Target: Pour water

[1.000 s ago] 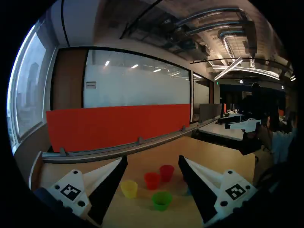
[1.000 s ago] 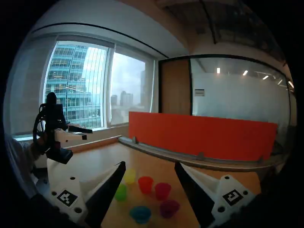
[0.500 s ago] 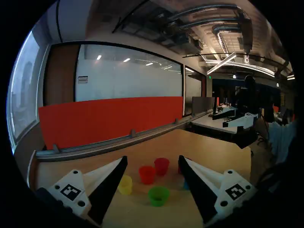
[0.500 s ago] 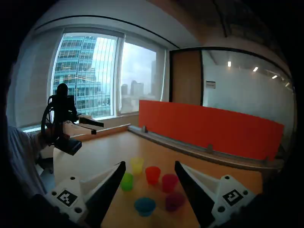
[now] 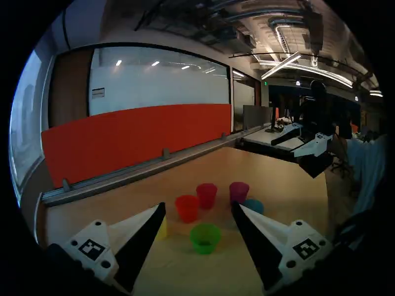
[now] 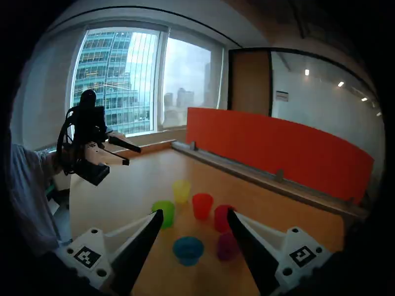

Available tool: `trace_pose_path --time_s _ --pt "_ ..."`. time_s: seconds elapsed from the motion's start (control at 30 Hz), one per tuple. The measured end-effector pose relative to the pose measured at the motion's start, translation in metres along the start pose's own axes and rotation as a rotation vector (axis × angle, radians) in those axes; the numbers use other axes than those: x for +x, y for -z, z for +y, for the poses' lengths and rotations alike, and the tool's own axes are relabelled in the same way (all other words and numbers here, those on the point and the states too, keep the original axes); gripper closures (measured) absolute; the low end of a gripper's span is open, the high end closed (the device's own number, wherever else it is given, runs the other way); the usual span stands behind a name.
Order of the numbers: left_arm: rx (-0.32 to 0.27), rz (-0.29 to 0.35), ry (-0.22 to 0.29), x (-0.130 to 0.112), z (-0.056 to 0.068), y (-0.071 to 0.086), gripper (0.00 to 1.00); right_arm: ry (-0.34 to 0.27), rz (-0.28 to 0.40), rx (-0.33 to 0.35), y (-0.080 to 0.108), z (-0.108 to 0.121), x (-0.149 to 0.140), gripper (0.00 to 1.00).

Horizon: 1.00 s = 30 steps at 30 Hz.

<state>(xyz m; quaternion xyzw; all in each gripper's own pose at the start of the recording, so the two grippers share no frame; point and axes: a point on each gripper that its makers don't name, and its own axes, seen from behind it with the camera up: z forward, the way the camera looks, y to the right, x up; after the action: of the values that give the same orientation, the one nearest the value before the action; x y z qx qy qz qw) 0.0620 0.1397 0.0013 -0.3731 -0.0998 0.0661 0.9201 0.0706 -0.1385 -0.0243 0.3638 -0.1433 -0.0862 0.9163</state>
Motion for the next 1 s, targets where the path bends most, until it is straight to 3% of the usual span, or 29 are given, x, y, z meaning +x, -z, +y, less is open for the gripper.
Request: trace_pose_path --time_s 0.37,1.0 --pt "-0.046 -0.091 0.002 -0.045 0.008 -0.024 0.0 0.003 -0.068 0.014 -0.014 0.001 -0.045 0.0" --pt "-0.096 -0.27 -0.052 -0.115 0.015 -0.055 0.0 0.018 -0.181 0.038 -0.038 -0.001 -0.113 0.0"
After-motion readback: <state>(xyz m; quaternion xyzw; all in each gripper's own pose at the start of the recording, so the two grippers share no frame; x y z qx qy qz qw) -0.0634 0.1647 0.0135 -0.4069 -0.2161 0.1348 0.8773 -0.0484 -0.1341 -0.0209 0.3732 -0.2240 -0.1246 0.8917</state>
